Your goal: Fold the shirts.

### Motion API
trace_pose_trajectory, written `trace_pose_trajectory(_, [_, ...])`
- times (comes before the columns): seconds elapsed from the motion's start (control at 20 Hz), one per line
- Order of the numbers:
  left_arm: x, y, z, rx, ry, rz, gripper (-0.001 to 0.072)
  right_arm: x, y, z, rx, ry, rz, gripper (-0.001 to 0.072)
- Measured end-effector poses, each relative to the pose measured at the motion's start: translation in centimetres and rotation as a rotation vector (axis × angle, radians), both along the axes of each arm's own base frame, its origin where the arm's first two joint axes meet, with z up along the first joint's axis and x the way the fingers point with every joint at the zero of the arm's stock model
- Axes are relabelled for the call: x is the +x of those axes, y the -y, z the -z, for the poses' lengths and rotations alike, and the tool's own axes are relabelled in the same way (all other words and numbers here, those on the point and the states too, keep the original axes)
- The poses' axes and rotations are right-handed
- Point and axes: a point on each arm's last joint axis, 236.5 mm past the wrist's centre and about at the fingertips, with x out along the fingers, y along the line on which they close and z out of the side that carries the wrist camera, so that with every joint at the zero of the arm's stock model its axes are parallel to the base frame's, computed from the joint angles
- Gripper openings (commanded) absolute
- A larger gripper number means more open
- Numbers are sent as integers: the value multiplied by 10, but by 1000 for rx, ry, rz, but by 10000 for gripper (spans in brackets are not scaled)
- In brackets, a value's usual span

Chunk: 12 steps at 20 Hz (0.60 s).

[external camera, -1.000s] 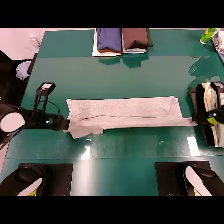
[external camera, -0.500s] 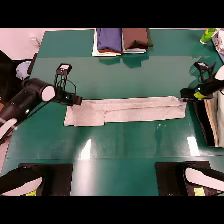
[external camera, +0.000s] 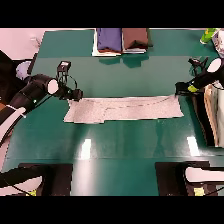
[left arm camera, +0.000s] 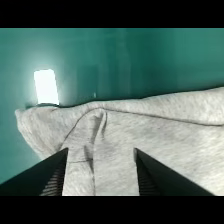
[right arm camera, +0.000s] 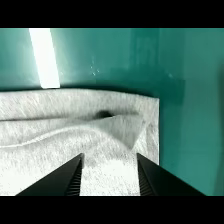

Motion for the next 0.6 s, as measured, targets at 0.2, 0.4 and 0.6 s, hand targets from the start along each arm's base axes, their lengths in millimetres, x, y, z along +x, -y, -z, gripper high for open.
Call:
trace_pose_trajectory(0.2, [-8, 2, 0, -16, -46, -14, 497, -15, 15, 10, 49, -43, 30, 580])
trace_pose_trajectory(0.4, [-15, 10, 0, -58, -80, -19, 21, -46, 26, 41, 93, -132, 73, 578])
trace_pose_trajectory(0.6, [-15, 27, -4, -130, -80, -4, 21, -59, 19, 62, 129, -153, 85, 544])
